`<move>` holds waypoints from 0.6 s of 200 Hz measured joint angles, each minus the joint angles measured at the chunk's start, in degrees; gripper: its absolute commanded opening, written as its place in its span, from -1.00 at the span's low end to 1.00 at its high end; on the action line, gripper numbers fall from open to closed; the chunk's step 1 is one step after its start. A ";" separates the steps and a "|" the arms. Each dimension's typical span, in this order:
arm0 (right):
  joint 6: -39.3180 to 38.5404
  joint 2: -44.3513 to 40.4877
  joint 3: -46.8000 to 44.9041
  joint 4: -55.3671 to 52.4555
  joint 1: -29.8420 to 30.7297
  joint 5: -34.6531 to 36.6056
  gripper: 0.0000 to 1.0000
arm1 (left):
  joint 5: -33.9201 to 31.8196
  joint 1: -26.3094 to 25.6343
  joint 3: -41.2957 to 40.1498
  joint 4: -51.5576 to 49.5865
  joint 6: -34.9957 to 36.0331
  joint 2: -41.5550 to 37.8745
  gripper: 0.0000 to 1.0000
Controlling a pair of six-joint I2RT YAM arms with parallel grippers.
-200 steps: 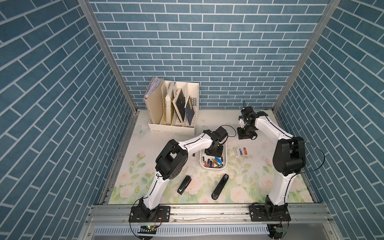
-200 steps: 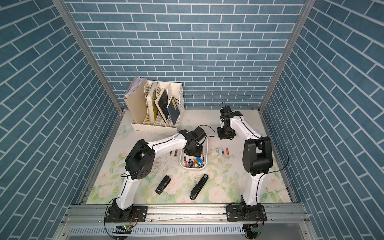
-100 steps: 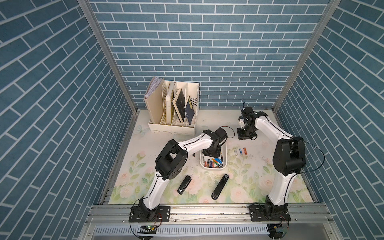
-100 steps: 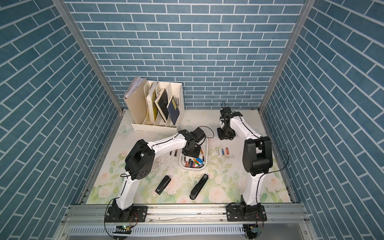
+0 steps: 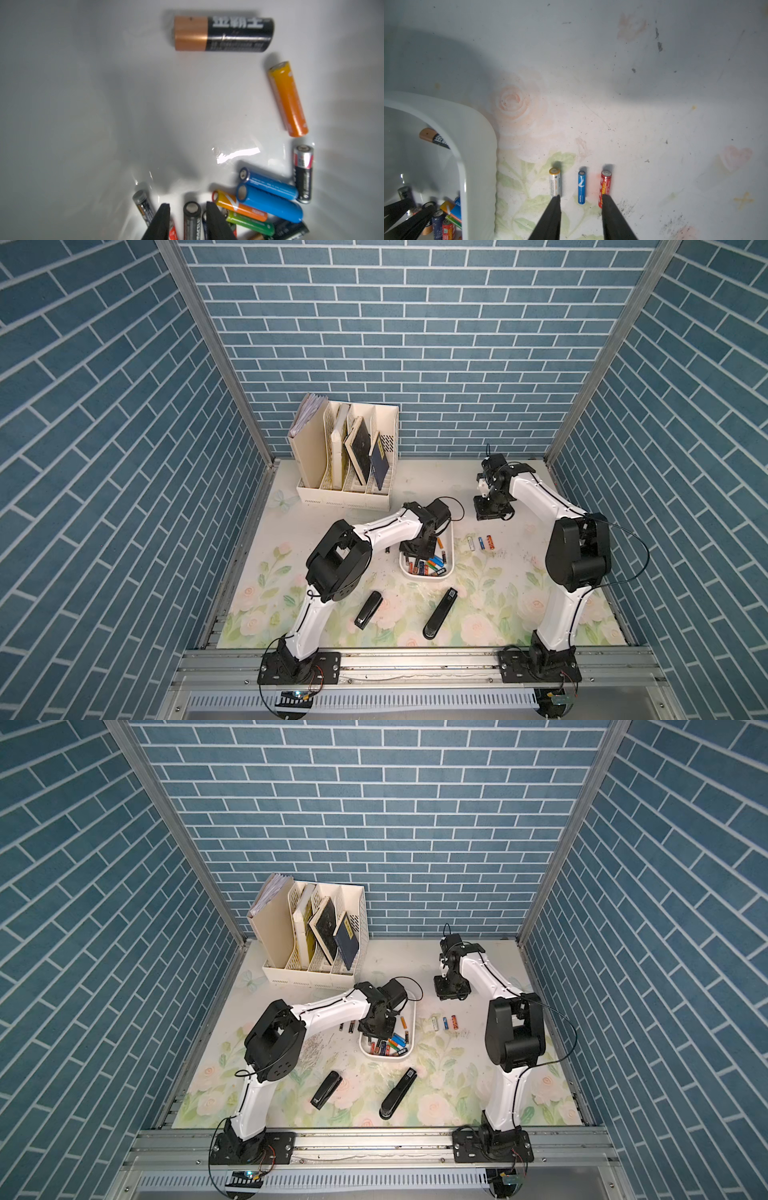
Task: Take the batteries out of the storage box
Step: Adjust the battery in the storage box.
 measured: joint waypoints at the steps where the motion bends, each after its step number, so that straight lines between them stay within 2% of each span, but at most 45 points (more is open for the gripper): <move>1: 0.00 0.00 0.00 0.00 0.00 -0.02 -0.27 | 0.00 0.00 -0.04 0.00 -0.02 0.00 -0.34; 83: 0.00 0.00 0.00 -0.02 0.00 -0.04 -0.27 | 1.42 0.00 -1.79 1.16 -0.48 0.00 -0.60; 120: 0.00 0.00 0.00 -0.02 0.00 -0.02 -0.27 | 2.21 0.00 -1.64 1.42 -0.42 0.00 -0.63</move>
